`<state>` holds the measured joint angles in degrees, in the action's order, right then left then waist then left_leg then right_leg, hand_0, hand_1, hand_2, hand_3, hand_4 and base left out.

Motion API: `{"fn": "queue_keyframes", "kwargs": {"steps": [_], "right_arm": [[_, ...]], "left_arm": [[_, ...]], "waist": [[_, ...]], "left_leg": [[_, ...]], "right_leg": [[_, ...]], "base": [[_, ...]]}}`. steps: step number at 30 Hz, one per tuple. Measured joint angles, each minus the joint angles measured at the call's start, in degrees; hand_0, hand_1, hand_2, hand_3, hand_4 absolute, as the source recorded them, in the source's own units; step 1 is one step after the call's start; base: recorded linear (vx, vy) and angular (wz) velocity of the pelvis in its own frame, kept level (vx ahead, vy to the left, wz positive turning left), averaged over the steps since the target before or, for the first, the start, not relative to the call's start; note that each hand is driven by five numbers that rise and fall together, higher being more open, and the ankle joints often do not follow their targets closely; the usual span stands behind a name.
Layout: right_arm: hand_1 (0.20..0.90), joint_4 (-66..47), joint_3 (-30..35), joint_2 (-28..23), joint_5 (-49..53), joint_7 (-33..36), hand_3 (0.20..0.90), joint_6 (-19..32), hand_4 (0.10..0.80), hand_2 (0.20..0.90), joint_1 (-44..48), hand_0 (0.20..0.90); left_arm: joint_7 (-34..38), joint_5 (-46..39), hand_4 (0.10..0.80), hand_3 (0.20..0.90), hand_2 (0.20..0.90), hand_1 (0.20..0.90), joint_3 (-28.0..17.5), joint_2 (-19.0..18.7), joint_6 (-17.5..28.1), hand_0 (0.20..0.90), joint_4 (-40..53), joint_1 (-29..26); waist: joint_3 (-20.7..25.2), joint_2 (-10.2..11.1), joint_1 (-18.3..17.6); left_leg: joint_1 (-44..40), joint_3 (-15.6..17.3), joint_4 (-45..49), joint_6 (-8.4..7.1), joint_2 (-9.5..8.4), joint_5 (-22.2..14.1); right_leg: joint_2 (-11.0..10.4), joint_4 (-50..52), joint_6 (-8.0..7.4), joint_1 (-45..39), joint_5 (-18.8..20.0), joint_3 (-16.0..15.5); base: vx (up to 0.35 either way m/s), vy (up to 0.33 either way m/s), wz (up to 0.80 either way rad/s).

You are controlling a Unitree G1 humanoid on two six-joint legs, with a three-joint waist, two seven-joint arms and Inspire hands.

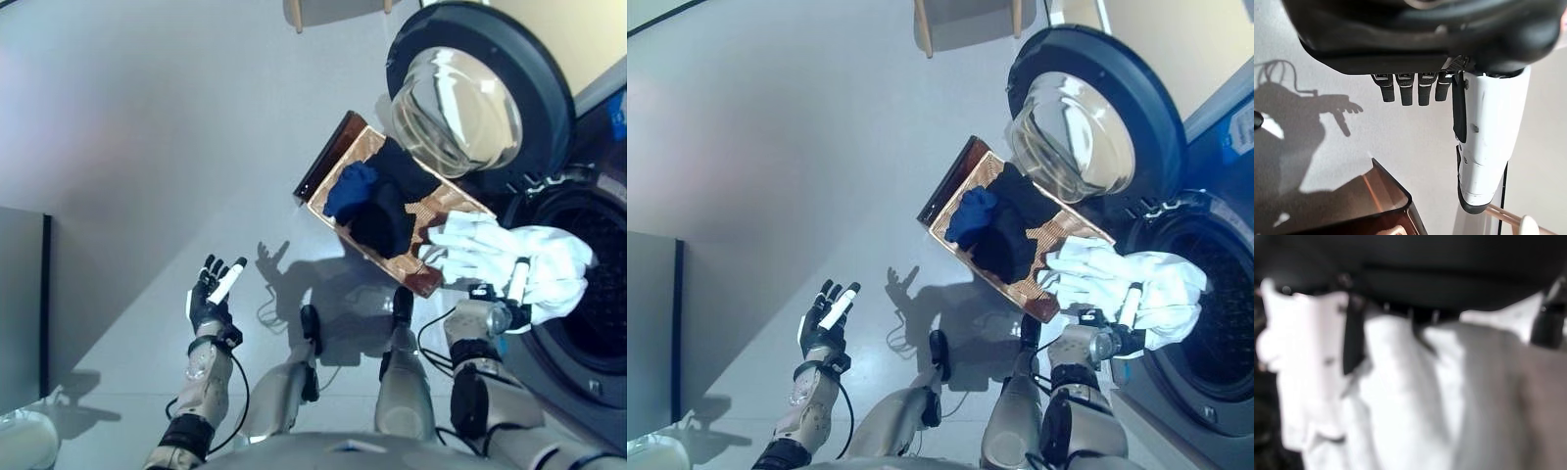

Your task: Pick up the clothes and place them into the washing machine

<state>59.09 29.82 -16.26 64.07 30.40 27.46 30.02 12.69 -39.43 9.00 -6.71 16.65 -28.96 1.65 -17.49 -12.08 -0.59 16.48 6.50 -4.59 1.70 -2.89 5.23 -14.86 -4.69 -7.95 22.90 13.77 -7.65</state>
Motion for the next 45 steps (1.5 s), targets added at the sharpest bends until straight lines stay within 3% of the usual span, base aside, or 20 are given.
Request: {"fn": "queue_keyframes", "kwargs": {"steps": [7, 11, 19, 28, 37, 45], "right_arm": [[0.2, 3.2, 1.5, -14.7, 1.8, 0.7, 0.2, -0.4, 0.3, 0.2, 8.1, 0.2], [0.2, 5.3, 1.8, -20.7, 1.7, 1.1, 0.2, -1.3, 0.3, 0.2, 11.6, 0.2], [0.2, 8.5, 2.2, -31.9, 1.7, 3.2, 0.2, -1.5, 0.3, 0.2, 16.9, 0.2], [0.2, 7.8, 4.2, -36.3, 1.4, 6.5, 0.2, -1.3, 0.3, 0.2, 18.1, 0.2], [0.2, 7.8, 5.2, -43.0, -0.3, 7.8, 0.2, -0.7, 0.3, 0.2, 17.6, 0.2], [0.2, 7.1, 9.5, -42.0, -0.9, 8.7, 0.2, 0.2, 0.3, 0.2, 15.6, 0.2]], "left_arm": [[-1.8, 0.0, 0.8, 0.9, 0.9, 0.9, 2.9, -0.3, 0.0, 0.9, 1.6, 1.8], [-2.8, -0.1, 0.8, 0.9, 0.9, 0.9, 3.4, -0.8, 0.1, 0.9, 2.2, 1.4], [-2.8, -1.0, 0.8, 0.9, 0.9, 0.9, 5.4, -0.7, 1.3, 0.9, 4.3, -0.4], [-2.6, -1.0, 0.8, 0.9, 0.9, 0.9, 5.7, -0.4, 1.4, 0.9, 4.4, -2.1], [-2.3, -0.9, 0.8, 0.9, 0.9, 0.9, 5.4, -0.5, 1.8, 0.9, 4.2, -2.2], [-1.3, -0.9, 0.8, 0.9, 0.9, 0.9, 5.0, -0.6, 2.2, 0.9, 2.5, -5.6]], "waist": [[0.6, -6.7, 1.8], [0.5, -7.0, 3.0], [0.4, -9.2, 3.1], [0.1, -9.1, 2.6], [-0.5, -8.3, 0.6], [-1.3, -7.3, -0.2]], "left_leg": [[2.8, 2.0, 0.0, 0.95, -2.35, -0.2], [4.5, 1.7, 0.0, 0.95, -3.02, -0.2], [7.5, 0.4, 0.0, 0.92, -4.41, -0.2], [8.2, -0.7, 0.0, 0.9, -6.14, -0.2], [8.2, -0.8, 0.0, 0.91, -6.16, -0.2], [7.1, -0.8, 0.0, 0.91, -6.07, -0.2]], "right_leg": [[-2.0, 0.0, -1.72, 4.6, 1.1, 3.3], [-2.3, 0.0, -2.29, 7.7, 1.8, 5.5], [-3.8, 0.4, -3.04, 10.8, 1.8, 5.5], [-5.5, 0.6, -4.03, 11.9, 1.6, 6.2], [-5.4, 0.7, -4.15, 11.9, 1.5, 6.2], [-5.2, 1.7, -4.03, 11.1, 1.4, 6.2]], "base": [[0.003, 0.024, -0.1], [0.001, -0.019, 0.03], [0.016, -0.028, 0.09], [0.031, -0.009, -0.05], [0.007, -0.005, -0.01], [0.04, 0.023, -0.07]]}}
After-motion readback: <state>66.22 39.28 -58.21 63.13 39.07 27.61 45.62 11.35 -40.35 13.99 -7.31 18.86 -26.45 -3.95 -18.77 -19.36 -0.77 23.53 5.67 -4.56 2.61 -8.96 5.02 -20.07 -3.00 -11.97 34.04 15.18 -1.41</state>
